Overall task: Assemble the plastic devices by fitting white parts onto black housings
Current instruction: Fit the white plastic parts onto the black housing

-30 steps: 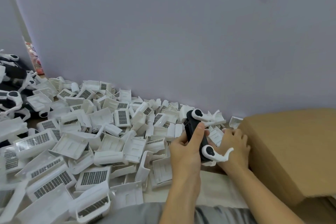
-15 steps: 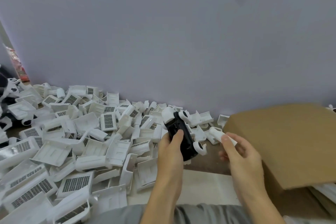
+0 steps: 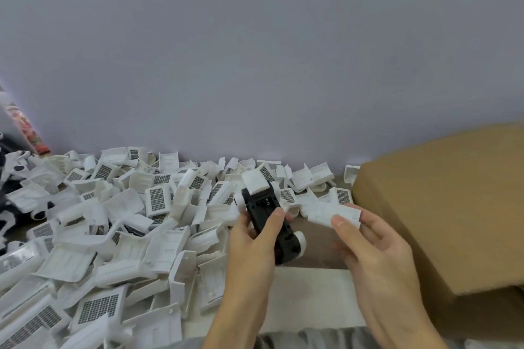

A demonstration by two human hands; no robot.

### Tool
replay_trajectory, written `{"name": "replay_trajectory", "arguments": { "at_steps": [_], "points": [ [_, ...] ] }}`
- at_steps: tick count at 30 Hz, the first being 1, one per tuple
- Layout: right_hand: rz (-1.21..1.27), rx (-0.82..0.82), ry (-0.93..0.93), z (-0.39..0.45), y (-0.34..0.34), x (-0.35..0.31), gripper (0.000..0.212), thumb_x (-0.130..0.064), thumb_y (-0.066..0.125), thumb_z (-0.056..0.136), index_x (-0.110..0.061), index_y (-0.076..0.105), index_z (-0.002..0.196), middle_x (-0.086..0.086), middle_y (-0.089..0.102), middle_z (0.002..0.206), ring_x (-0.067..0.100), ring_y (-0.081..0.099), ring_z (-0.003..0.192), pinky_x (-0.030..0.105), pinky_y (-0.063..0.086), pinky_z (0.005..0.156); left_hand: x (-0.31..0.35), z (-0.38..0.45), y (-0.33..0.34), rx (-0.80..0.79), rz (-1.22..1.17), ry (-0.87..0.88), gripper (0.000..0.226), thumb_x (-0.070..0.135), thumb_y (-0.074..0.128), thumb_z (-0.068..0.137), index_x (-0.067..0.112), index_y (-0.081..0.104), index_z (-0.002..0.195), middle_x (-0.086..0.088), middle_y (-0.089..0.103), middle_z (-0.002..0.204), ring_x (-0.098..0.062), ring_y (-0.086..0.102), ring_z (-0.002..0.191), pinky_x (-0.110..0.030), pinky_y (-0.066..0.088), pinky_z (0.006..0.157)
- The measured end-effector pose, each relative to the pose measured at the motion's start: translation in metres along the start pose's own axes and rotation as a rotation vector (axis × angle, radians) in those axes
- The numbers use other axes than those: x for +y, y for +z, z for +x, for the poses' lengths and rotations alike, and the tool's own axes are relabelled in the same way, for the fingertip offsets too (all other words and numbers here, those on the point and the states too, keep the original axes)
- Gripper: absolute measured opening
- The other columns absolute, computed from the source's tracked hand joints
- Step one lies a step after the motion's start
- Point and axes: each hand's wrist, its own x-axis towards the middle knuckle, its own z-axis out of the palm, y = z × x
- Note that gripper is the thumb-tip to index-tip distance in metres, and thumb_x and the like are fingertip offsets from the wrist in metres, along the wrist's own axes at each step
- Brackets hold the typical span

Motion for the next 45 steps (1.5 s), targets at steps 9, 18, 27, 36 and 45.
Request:
{"name": "replay_trajectory", "arguments": {
  "at_steps": [9,18,27,36,45],
  "points": [
    [-0.216,-0.070,-0.027,0.000,0.000,0.002,0.014,-0.030,0.059,0.096,-0.033,0.071,0.089,-0.022,0.066,0.067,-0.007,0.058,0.060,0.022,0.041,0.064,-0.004,-0.002,0.000,-0.079,0.029,0.025,0.028,0.040,0.067,0.078,0.023,0.074,0.100,-0.004,0.078,0.095,-0.016,0.074,0.085,-0.030,0.056,0.070],
    [-0.501,0.010,-0.163,-0.003,0.001,-0.007,0.041,-0.042,0.072,0.082,-0.029,0.068,0.121,-0.013,0.072,0.097,0.007,0.065,0.092,0.029,0.050,0.083,-0.005,-0.002,0.003,-0.058,0.037,-0.027,0.034,0.020,0.042,0.103,0.024,0.076,0.108,-0.009,0.076,0.109,-0.031,0.068,0.110,-0.054,0.051,0.098],
    [-0.694,-0.005,-0.366,-0.016,0.022,-0.007,0.054,-0.047,0.072,0.080,-0.026,0.062,0.129,-0.016,0.065,0.105,0.006,0.065,0.097,0.034,0.056,0.087,0.001,-0.014,0.010,-0.294,0.155,0.055,0.034,0.020,0.040,0.105,0.029,0.070,0.118,0.004,0.074,0.108,-0.006,0.071,0.086,-0.019,0.051,0.071],
    [-0.751,-0.033,-0.396,-0.016,0.023,-0.004,0.026,-0.047,0.066,0.082,-0.029,0.073,0.100,-0.014,0.063,0.090,0.001,0.064,0.078,0.023,0.054,0.070,0.005,-0.021,0.008,-0.399,0.142,0.101,0.026,0.025,0.050,0.102,0.031,0.068,0.121,0.012,0.075,0.101,-0.002,0.068,0.077,-0.009,0.046,0.058],
    [-0.753,0.019,-0.503,-0.018,0.027,-0.003,0.029,-0.046,0.066,0.083,-0.025,0.073,0.102,-0.015,0.058,0.089,0.001,0.061,0.079,0.011,0.047,0.067,0.008,-0.023,0.013,-0.366,0.044,0.092,0.024,0.019,0.052,0.101,0.015,0.069,0.118,0.004,0.074,0.087,0.003,0.061,0.056,-0.006,0.042,0.048]
  ]
}}
